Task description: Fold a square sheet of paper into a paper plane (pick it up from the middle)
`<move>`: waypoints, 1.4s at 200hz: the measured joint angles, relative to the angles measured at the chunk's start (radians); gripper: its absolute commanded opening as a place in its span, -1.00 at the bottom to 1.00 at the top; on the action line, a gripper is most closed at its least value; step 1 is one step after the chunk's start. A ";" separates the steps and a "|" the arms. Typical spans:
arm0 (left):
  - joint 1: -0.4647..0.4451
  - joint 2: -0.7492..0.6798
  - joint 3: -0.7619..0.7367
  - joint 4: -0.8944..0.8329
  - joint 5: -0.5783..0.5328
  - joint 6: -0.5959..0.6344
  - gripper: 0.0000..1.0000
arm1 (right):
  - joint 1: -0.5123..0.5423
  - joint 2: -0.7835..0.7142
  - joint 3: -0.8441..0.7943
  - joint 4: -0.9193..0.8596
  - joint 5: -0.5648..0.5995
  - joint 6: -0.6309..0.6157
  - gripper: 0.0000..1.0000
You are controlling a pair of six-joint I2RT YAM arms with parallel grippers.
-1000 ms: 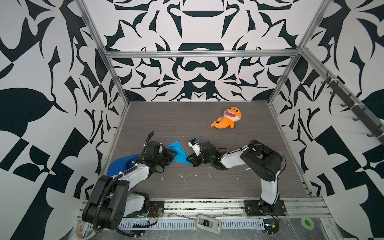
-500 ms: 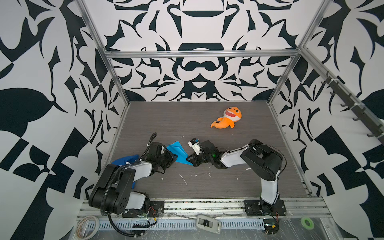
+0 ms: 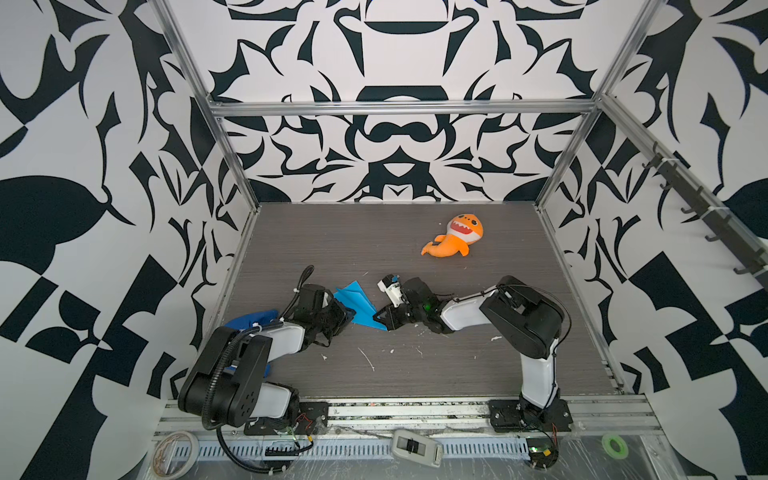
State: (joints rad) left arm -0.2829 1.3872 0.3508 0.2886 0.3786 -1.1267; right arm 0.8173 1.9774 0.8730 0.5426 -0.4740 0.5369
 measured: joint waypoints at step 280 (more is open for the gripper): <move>-0.003 0.103 0.101 0.074 0.097 0.026 -0.67 | -0.061 0.094 0.133 -0.114 -0.220 0.269 -0.87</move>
State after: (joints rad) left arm -0.2863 1.4906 0.4522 0.3626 0.4759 -1.1011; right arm 0.7559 2.0716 1.0061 0.4286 -0.6941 0.8062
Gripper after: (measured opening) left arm 0.173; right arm 0.056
